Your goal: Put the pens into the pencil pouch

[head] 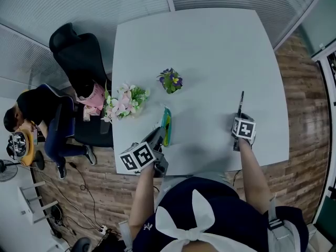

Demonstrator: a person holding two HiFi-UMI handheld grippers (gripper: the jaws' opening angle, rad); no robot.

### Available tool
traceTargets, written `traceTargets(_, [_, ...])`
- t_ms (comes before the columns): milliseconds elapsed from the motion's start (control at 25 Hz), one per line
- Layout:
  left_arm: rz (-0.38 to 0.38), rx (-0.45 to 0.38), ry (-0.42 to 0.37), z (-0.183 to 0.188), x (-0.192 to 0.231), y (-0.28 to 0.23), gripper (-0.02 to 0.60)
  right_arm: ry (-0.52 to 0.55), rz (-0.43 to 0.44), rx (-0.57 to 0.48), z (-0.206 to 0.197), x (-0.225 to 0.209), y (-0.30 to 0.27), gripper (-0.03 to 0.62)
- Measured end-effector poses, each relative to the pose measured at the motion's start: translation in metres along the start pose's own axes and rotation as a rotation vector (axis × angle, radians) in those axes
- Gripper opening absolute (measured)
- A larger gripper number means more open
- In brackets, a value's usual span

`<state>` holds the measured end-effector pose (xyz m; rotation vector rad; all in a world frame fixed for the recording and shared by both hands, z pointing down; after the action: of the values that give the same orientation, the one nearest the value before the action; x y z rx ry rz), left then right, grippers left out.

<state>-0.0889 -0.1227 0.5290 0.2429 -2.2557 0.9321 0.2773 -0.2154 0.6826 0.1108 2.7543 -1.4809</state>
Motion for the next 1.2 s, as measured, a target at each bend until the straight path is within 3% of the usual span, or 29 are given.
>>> traceTargets(160, [-0.014,0.007,-0.005,-0.001,-0.001,-0.002,0.055,0.002,-0.007,0.012,-0.002,-0.004,0.0,0.067])
traceTargets(640, [-0.027,0.013,-0.029,0.001,0.0,0.001,0.055,-0.011,-0.01,-0.068,0.011,-0.007,0.03,0.064])
traceTargets(1200, [-0.076,0.0,-0.054,0.006,-0.012,0.003,0.055,-0.013,0.073,-0.212,0.037,-0.002,0.087,0.063])
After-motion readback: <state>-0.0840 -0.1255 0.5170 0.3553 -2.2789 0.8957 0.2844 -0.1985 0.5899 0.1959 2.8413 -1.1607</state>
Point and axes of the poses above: the fingertips, and each gripper's own axes: y backward along the fingers, x to its left, z out of its top, the point moved 1 cm from there along y, backward along the fingers
